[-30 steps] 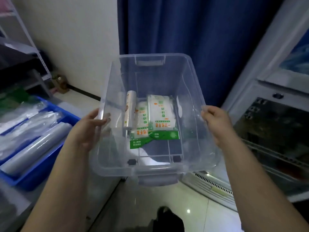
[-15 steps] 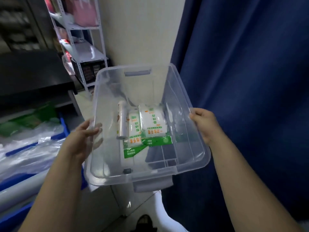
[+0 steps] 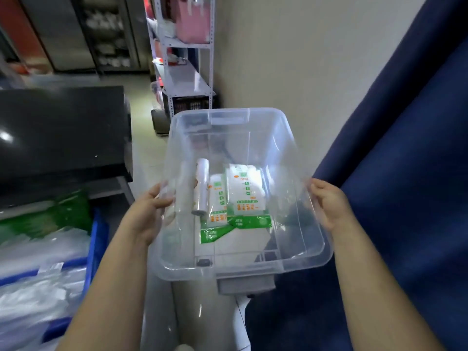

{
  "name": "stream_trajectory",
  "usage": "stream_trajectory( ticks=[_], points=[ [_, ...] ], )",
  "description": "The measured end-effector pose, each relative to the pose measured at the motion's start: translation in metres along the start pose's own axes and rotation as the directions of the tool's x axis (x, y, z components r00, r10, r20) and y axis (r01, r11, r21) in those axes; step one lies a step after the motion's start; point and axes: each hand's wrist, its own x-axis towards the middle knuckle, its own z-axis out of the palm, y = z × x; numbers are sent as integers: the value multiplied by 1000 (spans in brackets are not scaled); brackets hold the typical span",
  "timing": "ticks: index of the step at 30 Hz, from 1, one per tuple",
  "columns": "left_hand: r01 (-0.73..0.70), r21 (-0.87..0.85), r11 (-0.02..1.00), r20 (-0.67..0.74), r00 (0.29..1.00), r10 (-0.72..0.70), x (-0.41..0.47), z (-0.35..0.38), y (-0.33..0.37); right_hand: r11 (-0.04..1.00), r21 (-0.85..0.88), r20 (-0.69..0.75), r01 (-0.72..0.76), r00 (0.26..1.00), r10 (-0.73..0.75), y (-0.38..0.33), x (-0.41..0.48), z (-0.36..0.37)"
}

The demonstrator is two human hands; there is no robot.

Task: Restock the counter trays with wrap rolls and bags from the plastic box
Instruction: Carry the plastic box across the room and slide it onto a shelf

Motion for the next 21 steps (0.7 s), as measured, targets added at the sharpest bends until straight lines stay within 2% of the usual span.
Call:
stream_trajectory(
  ticks=[5,11,17,21],
  points=[
    [-44,-39,998,-112,993,39,56,25,-5,998,-39,182,-55,981,61,-2,108,1],
    [-127,-107,986,-274,957,94,118,64,-9,989,-48,391,-141,909,148,-20,231,4],
    [-185,-96,978,-389,911,134,180,96,0,975,-2,494,-221,847,194,-23,335,13],
    [-197,-156,968,-424,898,115,240,94,17,976,-30,504,-215,840,200,-12,393,29]
  ],
)
